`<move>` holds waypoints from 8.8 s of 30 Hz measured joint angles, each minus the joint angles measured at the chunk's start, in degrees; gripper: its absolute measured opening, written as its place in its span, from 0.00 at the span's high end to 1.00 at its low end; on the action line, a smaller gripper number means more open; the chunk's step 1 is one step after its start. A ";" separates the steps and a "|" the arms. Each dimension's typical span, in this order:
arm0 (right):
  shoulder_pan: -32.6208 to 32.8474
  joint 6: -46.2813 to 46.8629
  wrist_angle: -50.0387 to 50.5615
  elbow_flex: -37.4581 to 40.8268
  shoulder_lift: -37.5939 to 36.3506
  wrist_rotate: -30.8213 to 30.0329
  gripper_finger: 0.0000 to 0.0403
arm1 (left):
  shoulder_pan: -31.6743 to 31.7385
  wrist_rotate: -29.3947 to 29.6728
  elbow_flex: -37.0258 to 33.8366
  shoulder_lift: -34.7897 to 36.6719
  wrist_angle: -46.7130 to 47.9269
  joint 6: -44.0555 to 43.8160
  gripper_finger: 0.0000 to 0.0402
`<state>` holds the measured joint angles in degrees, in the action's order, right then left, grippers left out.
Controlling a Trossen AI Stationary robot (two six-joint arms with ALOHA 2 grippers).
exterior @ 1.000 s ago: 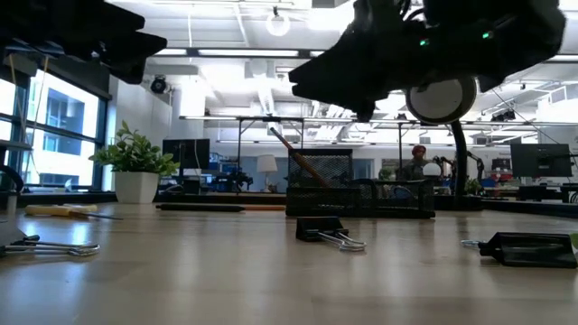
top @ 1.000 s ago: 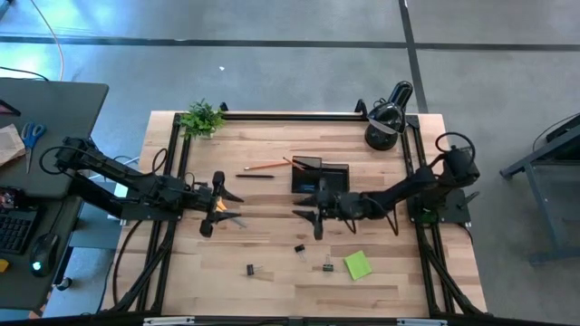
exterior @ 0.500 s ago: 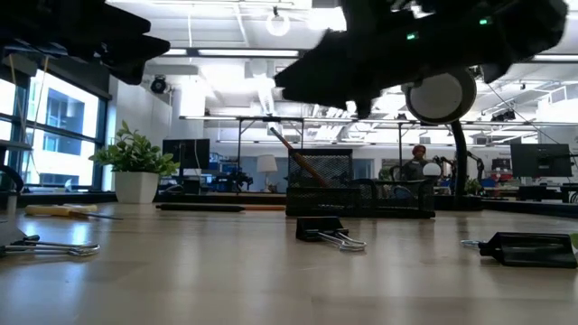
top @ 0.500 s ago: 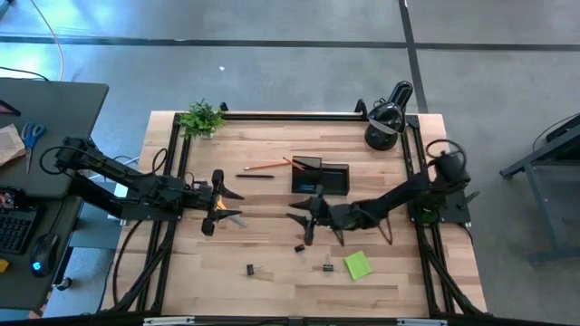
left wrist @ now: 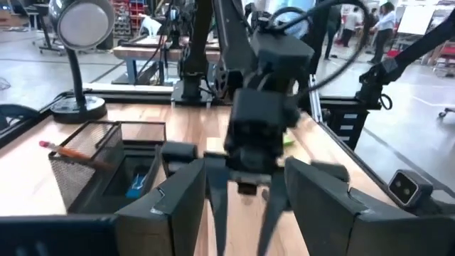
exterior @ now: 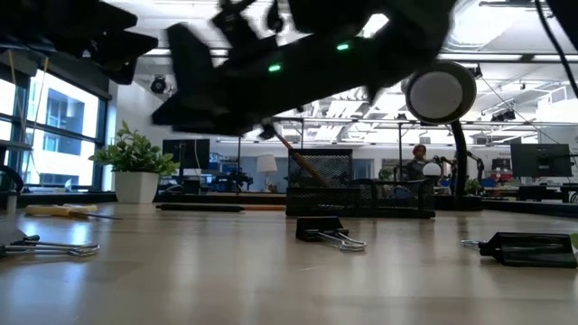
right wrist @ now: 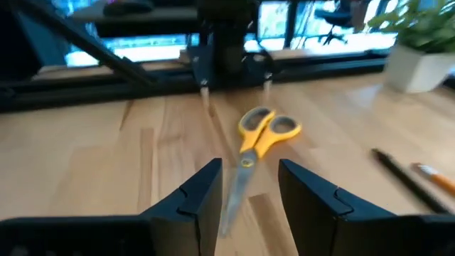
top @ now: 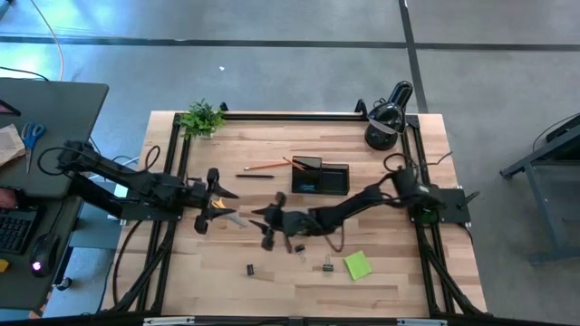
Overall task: Pick and place office supplies into organizer
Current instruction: Put the yellow scissors into the desk organizer
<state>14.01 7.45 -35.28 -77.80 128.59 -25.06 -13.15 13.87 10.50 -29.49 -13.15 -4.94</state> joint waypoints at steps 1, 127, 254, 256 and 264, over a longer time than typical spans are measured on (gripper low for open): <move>-0.24 0.32 1.97 -2.23 1.23 0.37 0.67 | 0.00 0.07 0.00 0.87 1.12 -0.03 0.54; 4.79 16.13 45.49 -24.63 13.27 -5.78 0.91 | -0.02 -0.54 0.02 4.13 3.80 -2.07 0.54; 1.95 2.83 49.35 -19.28 -3.19 -0.08 1.00 | -0.02 -3.52 0.04 14.77 11.78 -2.44 0.54; 2.39 3.07 46.33 -14.90 -8.13 -3.04 1.00 | 0.00 -4.15 0.04 14.79 11.74 -2.44 0.54; 3.92 -3.62 14.33 14.20 -29.19 -16.10 1.00 | 0.00 -4.22 0.04 14.77 11.17 -2.44 0.54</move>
<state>17.93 3.83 -20.96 -63.60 99.41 -41.16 -13.15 9.64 10.55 -14.72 -1.97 -7.38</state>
